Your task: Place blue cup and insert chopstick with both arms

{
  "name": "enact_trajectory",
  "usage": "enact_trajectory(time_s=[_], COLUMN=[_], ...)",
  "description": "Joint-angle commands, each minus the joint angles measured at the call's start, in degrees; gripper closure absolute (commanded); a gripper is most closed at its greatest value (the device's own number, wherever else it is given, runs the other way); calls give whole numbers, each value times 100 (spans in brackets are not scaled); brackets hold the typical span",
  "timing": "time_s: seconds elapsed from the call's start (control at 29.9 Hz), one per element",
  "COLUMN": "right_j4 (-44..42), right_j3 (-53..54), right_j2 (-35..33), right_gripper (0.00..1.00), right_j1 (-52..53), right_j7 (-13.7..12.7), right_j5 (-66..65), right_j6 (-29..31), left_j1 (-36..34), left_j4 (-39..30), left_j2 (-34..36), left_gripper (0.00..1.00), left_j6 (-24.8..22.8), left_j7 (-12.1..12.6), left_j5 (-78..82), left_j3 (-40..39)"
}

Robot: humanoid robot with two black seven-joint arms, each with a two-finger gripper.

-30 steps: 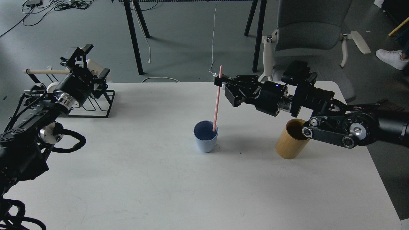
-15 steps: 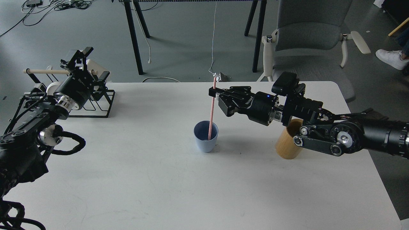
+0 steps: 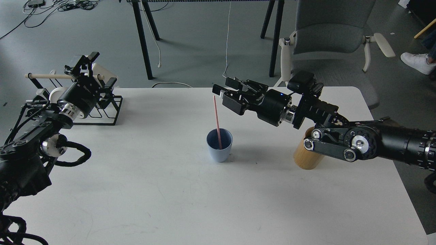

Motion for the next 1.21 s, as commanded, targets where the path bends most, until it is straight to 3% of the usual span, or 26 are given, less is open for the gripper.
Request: enact_trajectory(time_s=[0.0,0.23,0.44,0.64,0.7,1.17], right_j4=[296,1447,1993,1923,1914,1923], right_j3=[546,1978,3138,3965,4080,4510], right_j2=[-208,-1122,-1624,-1685,-1677,-1589], right_gripper=[4,4,4,4,4,1], right_j1=[-34,-666,-1703,-2538,-2653,-2855], right_j7=[0,0,0,0,0,0], right_j5=[1252,3705,4358,4638,4770,4947], right_j6=[0,75,1594,4009,4503,4593], left_j1=[-109,-513,-680,-689,-698,-689], left_j4=[-24,-42,-33,-33,-42,-42], left_j2=[-138,-156,-112,-95,-95,-112], left_gripper=[2,2,2,2,2,2], left_j6=[0,0,0,0,0,0], left_j7=[0,0,0,0,0,0], left_j5=[-12,-99,-91,-82,-82,-91], left_j3=[-55,-187,-160,-151,-152,-178])
